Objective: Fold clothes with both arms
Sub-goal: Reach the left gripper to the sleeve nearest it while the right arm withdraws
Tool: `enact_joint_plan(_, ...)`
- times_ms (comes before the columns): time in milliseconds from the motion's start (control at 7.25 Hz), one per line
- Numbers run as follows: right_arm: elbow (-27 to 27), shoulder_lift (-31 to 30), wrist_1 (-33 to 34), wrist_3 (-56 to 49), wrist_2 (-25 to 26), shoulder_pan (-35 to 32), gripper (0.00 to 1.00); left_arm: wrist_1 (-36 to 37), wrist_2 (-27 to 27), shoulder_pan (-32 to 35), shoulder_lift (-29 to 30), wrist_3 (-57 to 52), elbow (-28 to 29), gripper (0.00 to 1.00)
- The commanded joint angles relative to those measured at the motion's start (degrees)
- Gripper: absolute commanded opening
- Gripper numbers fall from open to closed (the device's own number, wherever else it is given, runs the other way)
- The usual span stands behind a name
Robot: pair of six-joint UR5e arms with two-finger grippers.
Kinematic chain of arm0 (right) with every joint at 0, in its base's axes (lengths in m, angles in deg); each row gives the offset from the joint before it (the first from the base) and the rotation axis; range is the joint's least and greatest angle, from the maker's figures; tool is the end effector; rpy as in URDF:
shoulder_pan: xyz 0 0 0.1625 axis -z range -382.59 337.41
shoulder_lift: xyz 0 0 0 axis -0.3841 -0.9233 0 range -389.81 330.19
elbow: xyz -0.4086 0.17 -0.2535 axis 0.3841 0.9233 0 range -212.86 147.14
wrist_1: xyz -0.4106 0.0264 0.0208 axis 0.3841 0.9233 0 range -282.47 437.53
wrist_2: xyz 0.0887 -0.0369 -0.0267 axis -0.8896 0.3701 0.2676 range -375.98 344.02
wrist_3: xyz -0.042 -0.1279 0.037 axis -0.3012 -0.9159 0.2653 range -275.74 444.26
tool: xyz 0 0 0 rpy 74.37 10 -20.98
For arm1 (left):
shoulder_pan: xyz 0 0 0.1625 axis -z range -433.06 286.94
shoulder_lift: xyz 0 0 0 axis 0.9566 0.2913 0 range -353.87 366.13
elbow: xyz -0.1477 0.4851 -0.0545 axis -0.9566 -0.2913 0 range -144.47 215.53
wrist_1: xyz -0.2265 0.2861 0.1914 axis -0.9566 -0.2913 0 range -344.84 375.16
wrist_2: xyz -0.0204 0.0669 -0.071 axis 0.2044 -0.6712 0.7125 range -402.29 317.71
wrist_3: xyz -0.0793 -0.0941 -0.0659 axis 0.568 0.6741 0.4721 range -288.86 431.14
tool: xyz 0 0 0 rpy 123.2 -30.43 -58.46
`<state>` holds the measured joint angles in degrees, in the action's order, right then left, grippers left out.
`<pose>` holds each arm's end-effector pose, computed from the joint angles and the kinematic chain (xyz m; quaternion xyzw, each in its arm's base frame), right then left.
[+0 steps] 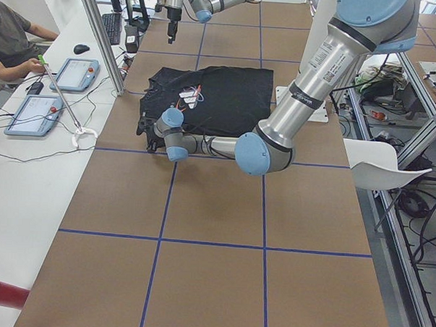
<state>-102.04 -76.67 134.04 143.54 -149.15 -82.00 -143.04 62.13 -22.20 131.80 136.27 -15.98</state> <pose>-0.3998 -0.7506 0.3614 0.0785 -0.5375 0.0368 0.8388 0.4608 -0.7224 0.5617 0.2455 0.4878 -0.1217 0.8288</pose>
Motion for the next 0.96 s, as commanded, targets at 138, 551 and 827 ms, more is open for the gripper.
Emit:
enact_joint_plan(138,0.0,-0.1,0.0,0.0,0.0,0.0,1.00,0.1,0.0,-0.3,0.0,0.1,0.0,0.60)
enact_joint_plan(551,0.0,-0.2,0.0,0.1,0.0,0.0,1.00,0.2,0.0,-0.3,0.1,0.4,-0.2,0.12)
enact_joint_plan(827,0.0,-0.2,0.0,0.0,0.7,0.0,1.00,0.4,0.3,0.2,0.3,2.8,-1.0,0.00)
